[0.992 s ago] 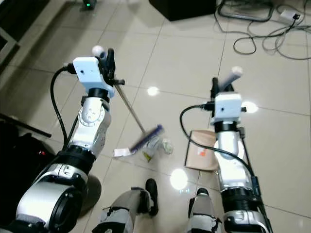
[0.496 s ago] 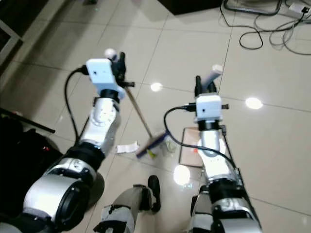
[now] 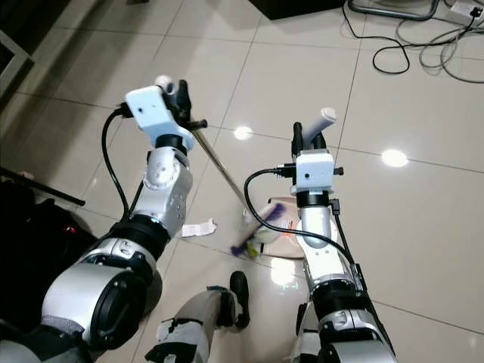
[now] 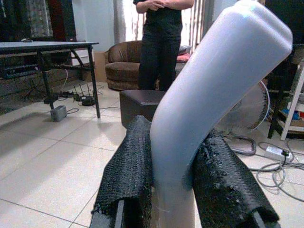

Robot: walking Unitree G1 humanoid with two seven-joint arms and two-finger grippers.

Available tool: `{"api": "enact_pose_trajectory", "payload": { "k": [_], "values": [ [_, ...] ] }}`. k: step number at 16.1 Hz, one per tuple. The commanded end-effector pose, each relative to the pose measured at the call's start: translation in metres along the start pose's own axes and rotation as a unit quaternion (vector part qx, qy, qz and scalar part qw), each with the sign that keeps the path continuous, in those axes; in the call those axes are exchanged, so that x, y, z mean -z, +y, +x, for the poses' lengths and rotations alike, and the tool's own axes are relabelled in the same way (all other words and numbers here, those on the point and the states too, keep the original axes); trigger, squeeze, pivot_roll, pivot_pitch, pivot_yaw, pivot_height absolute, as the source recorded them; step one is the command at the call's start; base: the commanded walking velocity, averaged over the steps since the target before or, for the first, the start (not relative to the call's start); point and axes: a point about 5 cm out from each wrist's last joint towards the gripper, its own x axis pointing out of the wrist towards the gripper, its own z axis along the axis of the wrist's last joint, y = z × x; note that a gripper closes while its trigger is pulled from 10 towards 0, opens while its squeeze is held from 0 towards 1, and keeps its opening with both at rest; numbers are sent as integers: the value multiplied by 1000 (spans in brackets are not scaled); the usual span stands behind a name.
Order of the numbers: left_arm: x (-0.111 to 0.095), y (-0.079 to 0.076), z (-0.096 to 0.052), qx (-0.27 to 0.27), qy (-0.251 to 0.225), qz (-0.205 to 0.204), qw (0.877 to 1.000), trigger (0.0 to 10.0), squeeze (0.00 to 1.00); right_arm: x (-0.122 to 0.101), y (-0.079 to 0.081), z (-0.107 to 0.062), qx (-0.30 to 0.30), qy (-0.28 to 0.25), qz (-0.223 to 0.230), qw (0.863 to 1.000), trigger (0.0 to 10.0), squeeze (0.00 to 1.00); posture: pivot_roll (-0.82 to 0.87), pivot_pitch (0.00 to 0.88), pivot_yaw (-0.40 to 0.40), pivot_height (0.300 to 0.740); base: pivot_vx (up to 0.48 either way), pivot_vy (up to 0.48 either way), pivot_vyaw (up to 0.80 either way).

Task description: Sweep floor

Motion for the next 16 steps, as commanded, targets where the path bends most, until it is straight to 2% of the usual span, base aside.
{"api": "enact_pose_trajectory", "payload": {
  "k": [1,3,4,7,8,11,16],
  "values": [
    [-2,-28,-1,10,6,-73,997,10000,0,5,7,-6,-1,15,17,1000,10000,0,112,345,248,740,0,0,0],
    [-16,-34,6,18,-7,-118,993,10000,0,7,1,-4,5,18,15,1000,10000,0,106,321,238,740,0,0,0],
    [-21,-36,8,30,-13,-127,991,10000,0,7,-3,-3,10,18,13,1000,10000,0,104,313,236,740,0,0,0],
    [-35,-28,12,70,-39,-117,990,10000,0,10,-14,0,17,23,7,1000,10000,0,85,254,213,740,0,0,0],
    [-37,-26,13,80,-40,-109,990,10000,0,11,-17,0,20,25,5,999,10000,0,84,248,210,740,0,0,0],
    [-55,-12,20,122,-74,-43,989,10000,0,13,-31,-3,43,31,8,999,10000,0,66,191,191,740,0,0,0],
    [-79,17,29,131,-107,12,986,10000,0,15,-51,-18,94,30,33,995,10000,0,28,107,198,740,0,0,0]
  ]
}}
